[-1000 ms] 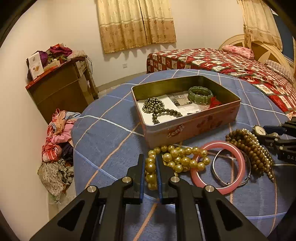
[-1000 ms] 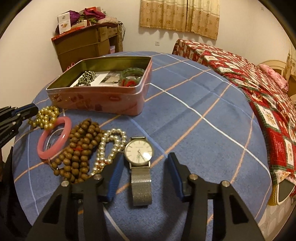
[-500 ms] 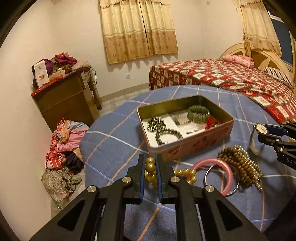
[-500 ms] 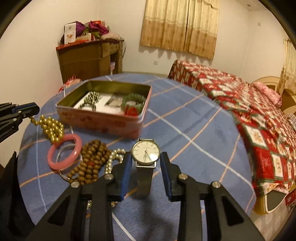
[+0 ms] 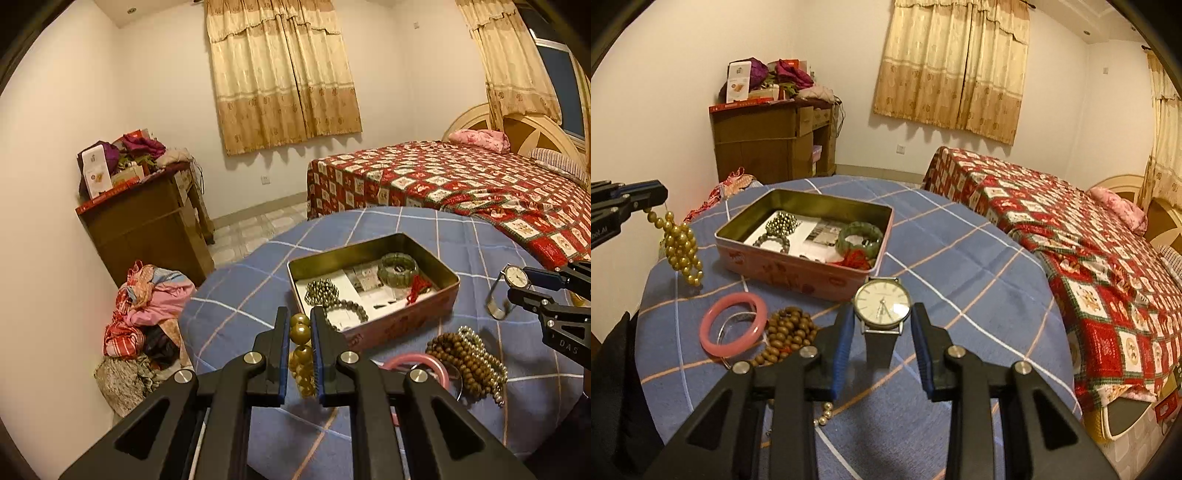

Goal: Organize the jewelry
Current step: 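Grasp the silver mesh-strap watch by its strap with the right tool, then carry the gold beads into the tin with the left tool while the right tool lowers the watch in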

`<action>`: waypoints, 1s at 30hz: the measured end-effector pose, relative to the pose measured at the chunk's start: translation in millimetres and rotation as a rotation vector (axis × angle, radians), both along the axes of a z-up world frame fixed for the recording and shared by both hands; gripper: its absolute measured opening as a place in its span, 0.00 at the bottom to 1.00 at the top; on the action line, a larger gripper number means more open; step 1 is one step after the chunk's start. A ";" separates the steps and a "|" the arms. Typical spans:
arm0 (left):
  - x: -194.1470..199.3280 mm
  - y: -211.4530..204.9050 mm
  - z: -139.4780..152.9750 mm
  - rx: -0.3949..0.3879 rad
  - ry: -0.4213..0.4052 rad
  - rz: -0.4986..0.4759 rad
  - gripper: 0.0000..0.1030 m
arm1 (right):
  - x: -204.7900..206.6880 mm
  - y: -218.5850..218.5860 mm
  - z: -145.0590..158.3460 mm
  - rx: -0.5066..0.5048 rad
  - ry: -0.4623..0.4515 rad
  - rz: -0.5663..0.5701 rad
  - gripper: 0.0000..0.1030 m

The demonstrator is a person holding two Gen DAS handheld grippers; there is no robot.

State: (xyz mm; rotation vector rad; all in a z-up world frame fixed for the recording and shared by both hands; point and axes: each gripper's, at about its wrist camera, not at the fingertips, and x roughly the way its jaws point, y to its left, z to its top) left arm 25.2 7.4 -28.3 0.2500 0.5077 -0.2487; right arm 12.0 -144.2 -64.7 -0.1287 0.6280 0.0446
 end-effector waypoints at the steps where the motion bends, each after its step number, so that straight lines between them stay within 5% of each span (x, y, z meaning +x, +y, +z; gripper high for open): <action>1: 0.1 -0.4 2.6 0.000 -0.006 -0.001 0.10 | 0.4 0.2 1.7 -0.001 -0.005 0.001 0.33; 30: 27.7 -20.0 28.8 0.046 -0.068 -0.024 0.10 | 25.2 9.8 34.6 -0.020 -0.092 0.035 0.33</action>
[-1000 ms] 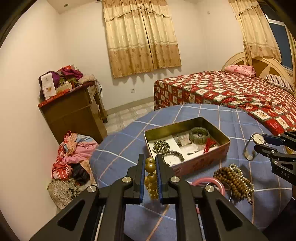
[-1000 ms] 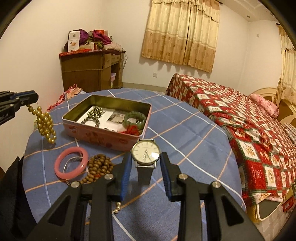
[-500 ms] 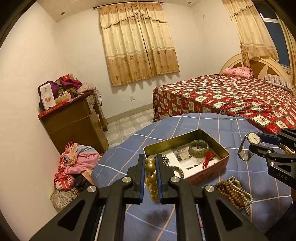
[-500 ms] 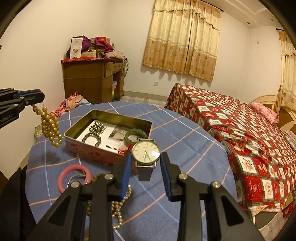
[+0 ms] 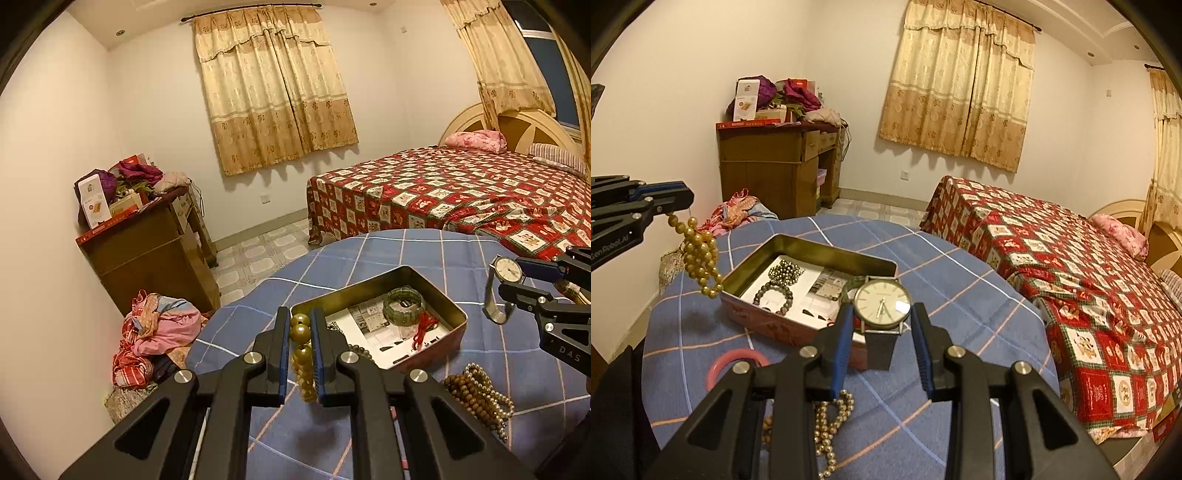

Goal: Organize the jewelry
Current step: 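Carry the gold beads into the tin with the left tool while the right tool lowers the watch in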

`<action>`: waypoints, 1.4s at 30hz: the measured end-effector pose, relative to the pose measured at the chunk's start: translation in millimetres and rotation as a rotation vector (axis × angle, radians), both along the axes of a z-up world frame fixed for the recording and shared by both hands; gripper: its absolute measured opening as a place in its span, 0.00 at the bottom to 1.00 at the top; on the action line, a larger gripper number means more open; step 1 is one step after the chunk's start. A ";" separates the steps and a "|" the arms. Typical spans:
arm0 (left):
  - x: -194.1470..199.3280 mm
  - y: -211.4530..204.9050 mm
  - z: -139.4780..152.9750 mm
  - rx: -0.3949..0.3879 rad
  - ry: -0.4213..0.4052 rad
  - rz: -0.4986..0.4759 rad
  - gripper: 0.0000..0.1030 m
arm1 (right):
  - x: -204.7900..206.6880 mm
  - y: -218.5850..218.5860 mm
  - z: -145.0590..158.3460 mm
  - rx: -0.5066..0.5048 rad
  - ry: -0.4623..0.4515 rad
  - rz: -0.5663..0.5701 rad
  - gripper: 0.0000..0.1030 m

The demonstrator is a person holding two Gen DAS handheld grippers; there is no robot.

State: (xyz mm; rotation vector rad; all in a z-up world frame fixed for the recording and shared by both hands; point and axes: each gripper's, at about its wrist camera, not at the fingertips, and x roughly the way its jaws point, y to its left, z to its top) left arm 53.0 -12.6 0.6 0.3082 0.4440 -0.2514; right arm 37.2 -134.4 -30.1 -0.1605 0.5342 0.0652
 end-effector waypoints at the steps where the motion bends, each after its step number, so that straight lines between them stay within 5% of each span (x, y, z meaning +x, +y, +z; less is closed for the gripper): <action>1: 1.2 -0.3 0.1 0.001 -0.001 0.001 0.10 | 0.7 0.3 0.6 -0.001 -0.002 0.001 0.33; 23: 48.8 -11.1 12.2 0.035 -0.026 0.008 0.10 | 34.0 10.3 14.6 -0.034 -0.021 0.018 0.33; 42: 99.8 -23.2 -22.0 0.054 0.051 0.020 0.10 | 82.5 19.9 -4.8 -0.086 0.029 0.005 0.33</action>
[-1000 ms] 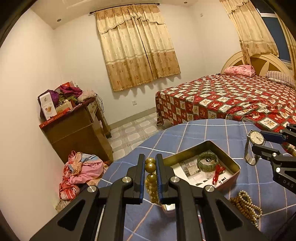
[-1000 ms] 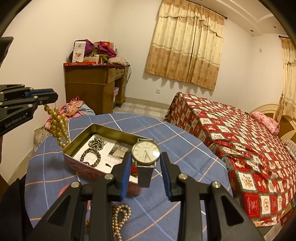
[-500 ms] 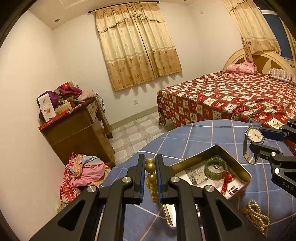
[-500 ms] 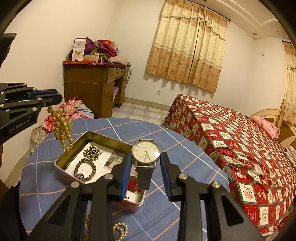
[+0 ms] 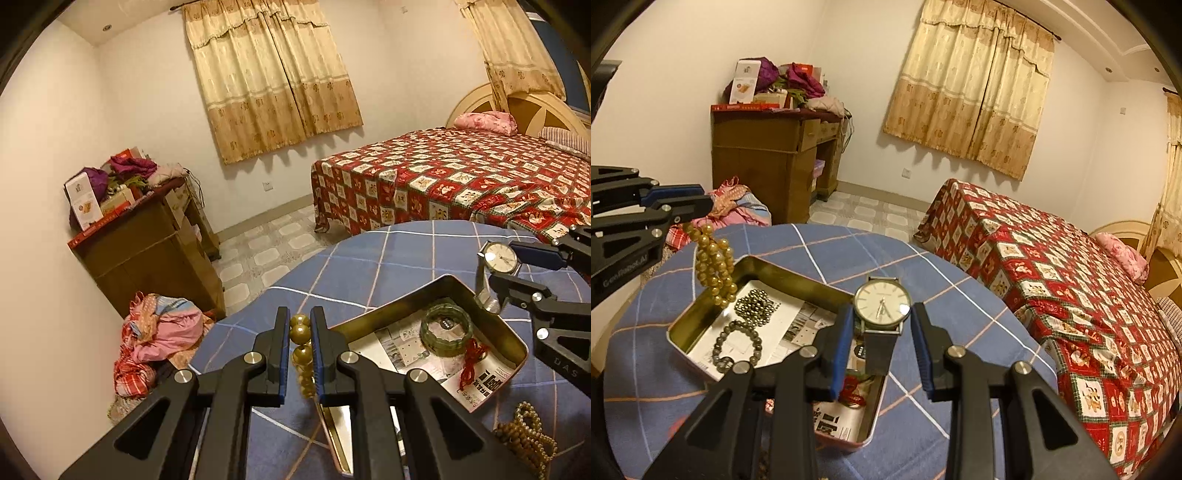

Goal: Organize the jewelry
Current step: 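Carry the gold beads into the tin with the left tool while the right tool lowers the watch in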

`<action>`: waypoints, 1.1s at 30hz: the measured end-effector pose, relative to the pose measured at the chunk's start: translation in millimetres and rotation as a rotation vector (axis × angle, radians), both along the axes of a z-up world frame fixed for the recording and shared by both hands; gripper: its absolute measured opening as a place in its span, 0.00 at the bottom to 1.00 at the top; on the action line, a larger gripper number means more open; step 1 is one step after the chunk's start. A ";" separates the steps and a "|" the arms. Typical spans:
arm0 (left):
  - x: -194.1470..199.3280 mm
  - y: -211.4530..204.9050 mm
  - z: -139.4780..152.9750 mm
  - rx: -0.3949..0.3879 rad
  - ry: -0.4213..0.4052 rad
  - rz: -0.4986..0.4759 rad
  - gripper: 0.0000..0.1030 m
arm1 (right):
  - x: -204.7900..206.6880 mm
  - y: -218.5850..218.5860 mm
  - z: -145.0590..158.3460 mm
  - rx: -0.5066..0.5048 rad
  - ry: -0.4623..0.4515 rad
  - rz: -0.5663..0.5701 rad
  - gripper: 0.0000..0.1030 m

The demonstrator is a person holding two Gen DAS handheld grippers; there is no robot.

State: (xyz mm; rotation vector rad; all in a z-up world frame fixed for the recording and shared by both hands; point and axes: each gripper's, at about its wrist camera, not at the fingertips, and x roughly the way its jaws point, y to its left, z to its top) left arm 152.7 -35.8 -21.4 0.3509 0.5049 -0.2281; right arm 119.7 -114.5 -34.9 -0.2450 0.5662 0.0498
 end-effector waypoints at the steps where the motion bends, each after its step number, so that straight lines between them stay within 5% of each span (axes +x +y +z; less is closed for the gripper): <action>1: 1.8 -0.2 -1.9 -0.002 0.006 0.000 0.10 | 2.0 0.4 -2.0 -0.001 0.005 -0.001 0.33; 11: 11.6 -0.3 -19.2 -0.021 0.058 -0.018 0.10 | 16.8 5.6 -20.0 -0.009 0.059 0.001 0.33; 27: 18.7 -10.2 -47.3 0.059 0.088 -0.018 0.10 | 26.7 7.1 -39.8 -0.016 0.133 -0.004 0.34; 29: 18.6 -10.8 -50.2 0.078 0.091 -0.013 0.12 | 25.5 6.9 -39.6 -0.011 0.128 -0.001 0.45; 31: 17.6 -11.4 -52.6 0.100 0.086 0.007 0.31 | 23.1 7.5 -38.6 -0.007 0.122 -0.001 0.62; 33: 13.6 -10.7 -51.3 0.100 0.058 0.023 0.68 | 18.9 9.2 -36.2 -0.016 0.101 -0.002 0.65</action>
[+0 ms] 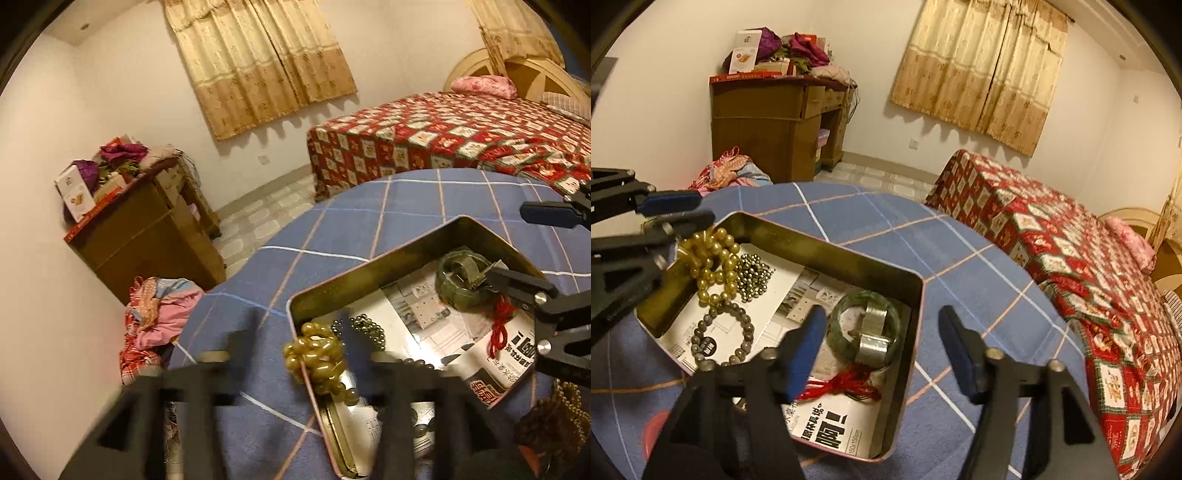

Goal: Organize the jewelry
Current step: 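Carry the gold beads into the tin with the left tool while the right tool lowers the watch in, then move both open tools back over the remaining jewelry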

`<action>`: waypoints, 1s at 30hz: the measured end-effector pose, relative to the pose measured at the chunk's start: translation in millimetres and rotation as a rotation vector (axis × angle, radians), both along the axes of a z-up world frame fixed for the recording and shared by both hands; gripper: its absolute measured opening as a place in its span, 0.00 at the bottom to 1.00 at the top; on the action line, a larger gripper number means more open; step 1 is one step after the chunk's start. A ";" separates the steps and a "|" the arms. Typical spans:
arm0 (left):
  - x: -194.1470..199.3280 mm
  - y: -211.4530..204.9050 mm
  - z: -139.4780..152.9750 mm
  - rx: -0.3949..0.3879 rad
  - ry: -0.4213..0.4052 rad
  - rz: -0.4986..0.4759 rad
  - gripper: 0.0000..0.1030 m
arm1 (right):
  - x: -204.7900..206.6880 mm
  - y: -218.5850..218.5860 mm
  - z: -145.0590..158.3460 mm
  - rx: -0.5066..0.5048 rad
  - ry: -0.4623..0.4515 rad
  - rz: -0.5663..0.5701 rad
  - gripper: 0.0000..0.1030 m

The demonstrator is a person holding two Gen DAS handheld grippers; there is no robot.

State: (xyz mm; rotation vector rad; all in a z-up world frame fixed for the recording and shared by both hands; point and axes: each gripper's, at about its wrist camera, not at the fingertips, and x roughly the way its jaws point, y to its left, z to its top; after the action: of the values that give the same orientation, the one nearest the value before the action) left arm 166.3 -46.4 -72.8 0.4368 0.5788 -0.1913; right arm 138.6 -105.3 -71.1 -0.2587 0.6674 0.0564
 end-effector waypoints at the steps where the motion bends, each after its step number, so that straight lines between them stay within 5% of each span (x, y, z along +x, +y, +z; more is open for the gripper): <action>1: -3.5 1.2 1.7 -0.004 -0.022 0.002 0.70 | -1.8 0.8 0.8 -0.001 0.000 0.004 0.65; 30: -51.9 19.6 8.8 -0.028 -0.022 0.034 0.71 | -48.6 4.6 13.0 0.019 -0.040 -0.005 0.71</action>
State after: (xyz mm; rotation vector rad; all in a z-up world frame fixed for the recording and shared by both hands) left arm 114.4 -26.8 -64.0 0.4011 0.5614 -0.1621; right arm 90.0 -100.7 -58.1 -0.2397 0.6276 0.0524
